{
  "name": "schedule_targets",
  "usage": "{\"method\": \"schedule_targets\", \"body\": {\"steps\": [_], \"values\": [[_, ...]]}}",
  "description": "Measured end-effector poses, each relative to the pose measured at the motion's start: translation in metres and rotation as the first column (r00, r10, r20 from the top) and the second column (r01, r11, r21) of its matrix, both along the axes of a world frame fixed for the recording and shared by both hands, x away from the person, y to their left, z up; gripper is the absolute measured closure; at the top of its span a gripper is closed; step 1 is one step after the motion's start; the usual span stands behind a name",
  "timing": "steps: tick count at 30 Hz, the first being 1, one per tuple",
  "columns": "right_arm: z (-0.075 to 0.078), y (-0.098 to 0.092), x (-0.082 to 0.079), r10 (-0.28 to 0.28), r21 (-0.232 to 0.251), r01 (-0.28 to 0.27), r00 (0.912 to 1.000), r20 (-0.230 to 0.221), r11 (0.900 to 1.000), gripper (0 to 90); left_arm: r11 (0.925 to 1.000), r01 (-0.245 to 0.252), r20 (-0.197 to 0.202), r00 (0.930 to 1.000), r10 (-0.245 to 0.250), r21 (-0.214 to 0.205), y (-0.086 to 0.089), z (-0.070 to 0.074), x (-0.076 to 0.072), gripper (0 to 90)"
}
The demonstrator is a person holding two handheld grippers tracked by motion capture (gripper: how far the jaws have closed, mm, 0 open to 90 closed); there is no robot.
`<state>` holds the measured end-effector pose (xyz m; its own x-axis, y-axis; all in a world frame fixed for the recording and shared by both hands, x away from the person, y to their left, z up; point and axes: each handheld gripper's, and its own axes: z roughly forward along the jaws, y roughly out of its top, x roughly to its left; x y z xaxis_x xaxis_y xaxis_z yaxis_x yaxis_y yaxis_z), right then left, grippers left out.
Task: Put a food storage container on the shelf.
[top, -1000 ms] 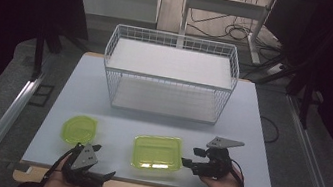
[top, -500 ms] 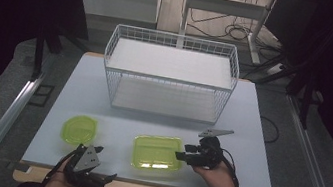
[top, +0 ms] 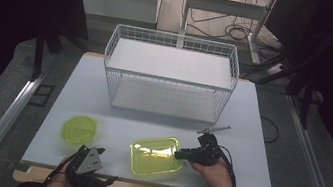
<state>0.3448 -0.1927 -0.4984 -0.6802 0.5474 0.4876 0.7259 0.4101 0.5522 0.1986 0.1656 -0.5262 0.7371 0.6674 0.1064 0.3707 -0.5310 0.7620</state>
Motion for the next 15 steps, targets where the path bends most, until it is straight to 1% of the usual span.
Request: {"method": "schedule_targets", "body": {"steps": [1,2,4,7,10,12,14,15], "values": [[0.0,0.0,0.0,0.0,0.0,0.0,1.0,0.0,1.0,71.1,1.0,0.0,0.0,1.0,0.0,0.0,0.0,0.0,0.0,5.7],[0.0014,0.0026,0.0004,0.013,0.01,-0.013,0.9998,-0.014,0.9999,75.8,1.0,0.0,0.002,1.0,0.0,0.002,-0.0003,-0.0001,-0.0002,5.7],[0.004,0.0046,0.001,0.025,0.021,-0.024,0.9992,-0.032,0.9995,79.1,1.0,0.0,0.004,1.0,0.0,0.004,-0.0002,0.0,-0.0003,5.8],[0.0057,0.0072,0.0014,0.031,0.011,-0.031,0.9987,-0.04,0.9995,79.6,1.0,-0.001,0.005,1.0,0.001,0.003,0.0004,0.0001,-0.0003,5.8],[0.005,0.0059,0.0021,0.024,0.038,-0.021,0.9975,-0.067,0.9991,80.1,1.0,-0.002,0.007,1.0,0.002,0.002,0.0007,0.0003,-0.0002,5.8],[0.0041,0.0043,0.0023,0.02,0.075,-0.013,0.9957,-0.091,0.9971,80.6,1.0,-0.001,0.007,1.0,0.001,0.001,0.0006,0.0003,-0.0003,5.8],[0.0046,0.0034,0.0021,0.019,0.081,-0.012,0.9955,-0.093,0.9966,80.7,1.0,-0.001,0.006,1.0,0.001,0.002,0.0004,0.0001,-0.0002,5.8],[0.0049,0.0028,0.0021,0.019,0.095,-0.009,0.9948,-0.1,0.9954,81.0,1.0,-0.001,0.006,1.0,0.001,0.002,0.0004,0.0001,-0.0002,5.9]]}}
